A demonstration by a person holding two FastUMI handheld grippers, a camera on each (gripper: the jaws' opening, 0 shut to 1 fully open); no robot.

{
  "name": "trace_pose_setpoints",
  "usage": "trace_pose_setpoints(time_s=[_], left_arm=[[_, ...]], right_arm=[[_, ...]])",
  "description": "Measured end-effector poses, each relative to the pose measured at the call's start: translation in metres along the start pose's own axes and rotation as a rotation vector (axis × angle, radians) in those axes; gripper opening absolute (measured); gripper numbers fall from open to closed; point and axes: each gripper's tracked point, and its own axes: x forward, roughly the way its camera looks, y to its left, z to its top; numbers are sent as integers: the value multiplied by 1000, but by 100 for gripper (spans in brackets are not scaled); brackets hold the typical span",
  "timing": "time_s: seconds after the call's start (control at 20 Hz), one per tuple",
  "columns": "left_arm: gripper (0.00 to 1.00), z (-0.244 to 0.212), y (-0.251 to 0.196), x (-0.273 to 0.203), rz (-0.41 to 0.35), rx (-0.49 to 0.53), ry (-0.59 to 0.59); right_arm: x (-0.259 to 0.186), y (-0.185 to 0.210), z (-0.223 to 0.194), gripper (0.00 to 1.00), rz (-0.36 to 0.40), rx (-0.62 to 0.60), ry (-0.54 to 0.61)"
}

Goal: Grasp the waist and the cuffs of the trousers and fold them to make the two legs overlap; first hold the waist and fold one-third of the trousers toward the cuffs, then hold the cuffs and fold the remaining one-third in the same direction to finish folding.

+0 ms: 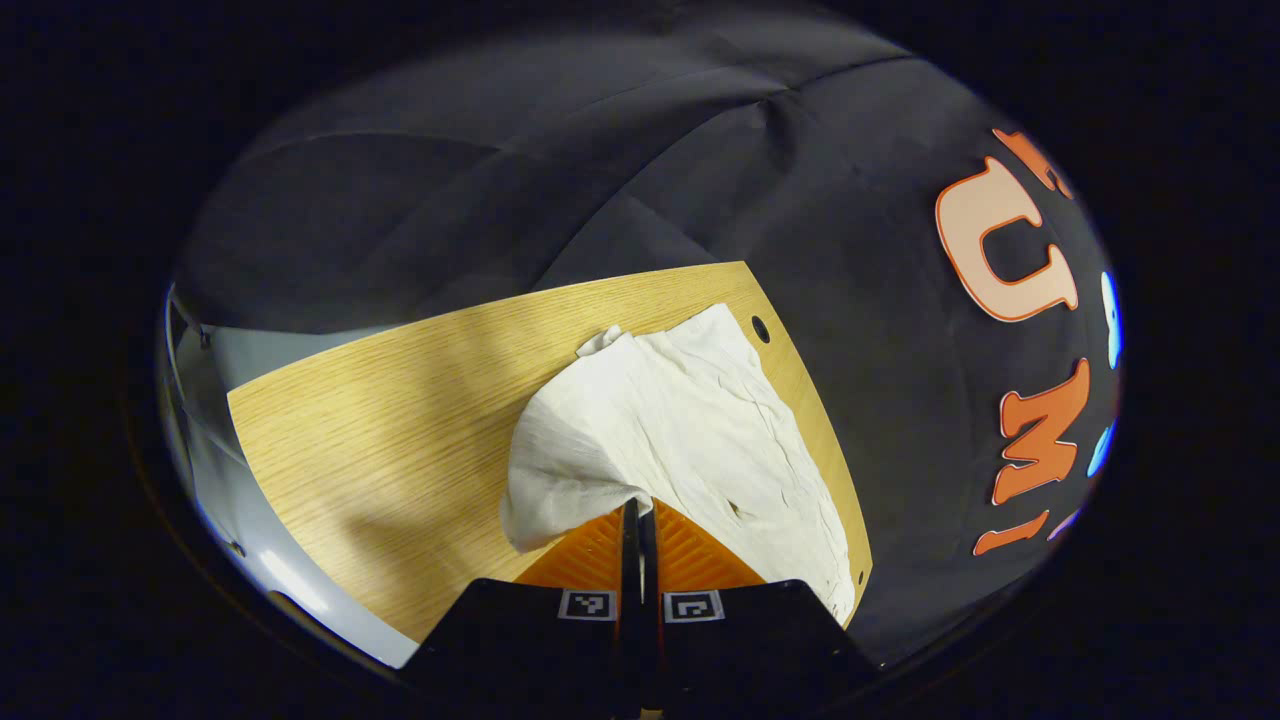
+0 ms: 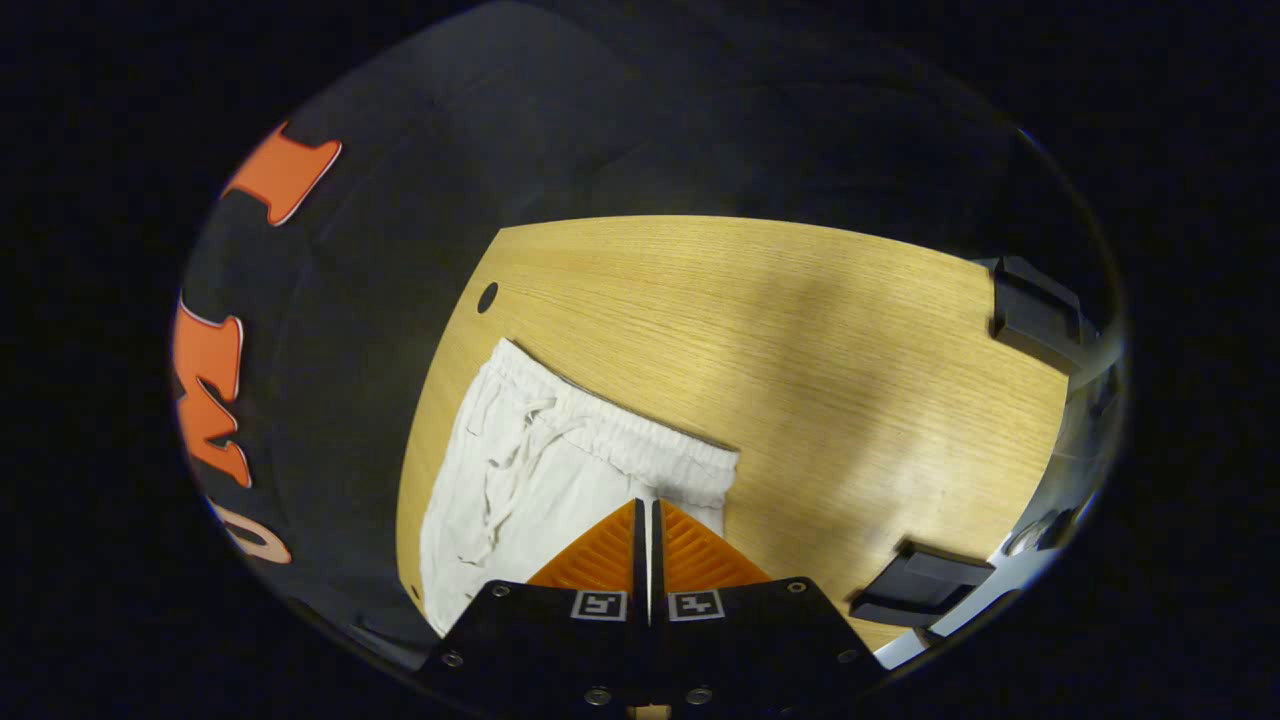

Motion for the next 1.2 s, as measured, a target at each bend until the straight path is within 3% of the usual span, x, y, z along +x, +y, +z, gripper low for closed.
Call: trace_pose_setpoints(time_s=[0.1,0.15,0.2,0.25,0.35,0.45,0.55,0.65,0.7,0.75,0.8,0.85,0.95,1.2], left_arm=[[4,1,0,0,-4,-4,-3],[4,1,1,0,0,0,-2],[4,1,0,-1,2,1,0],[4,3,1,-2,8,-1,-2],[4,3,1,-4,15,-5,-4],[4,2,2,-3,23,-5,-3],[4,3,4,-4,35,-1,-4],[4,2,5,-4,46,-2,0],[4,2,4,-4,47,-2,1],[4,2,5,-4,50,0,3],[4,3,5,-4,48,5,2],[4,3,4,-4,43,11,3],[4,2,-1,-3,29,26,5],[4,15,-20,-8,-21,37,-16]], right_arm=[[1,3,-6,1,10,22,17],[0,1,-6,6,7,17,21],[2,-2,-5,14,-24,-9,18],[7,-8,-4,33,-71,-47,8],[14,-6,3,55,-139,-123,-18],[26,0,-3,74,-181,-177,-1],[35,5,-2,80,-220,-225,-11],[33,-8,1,76,-310,-290,-18],[32,-10,2,67,-339,-305,-29],[34,-6,3,40,-321,-309,-29],[36,-2,0,30,-297,-295,-21],[36,-1,0,12,-272,-268,-13],[34,3,0,2,-207,-141,5],[7,25,14,1,3,21,-10]])
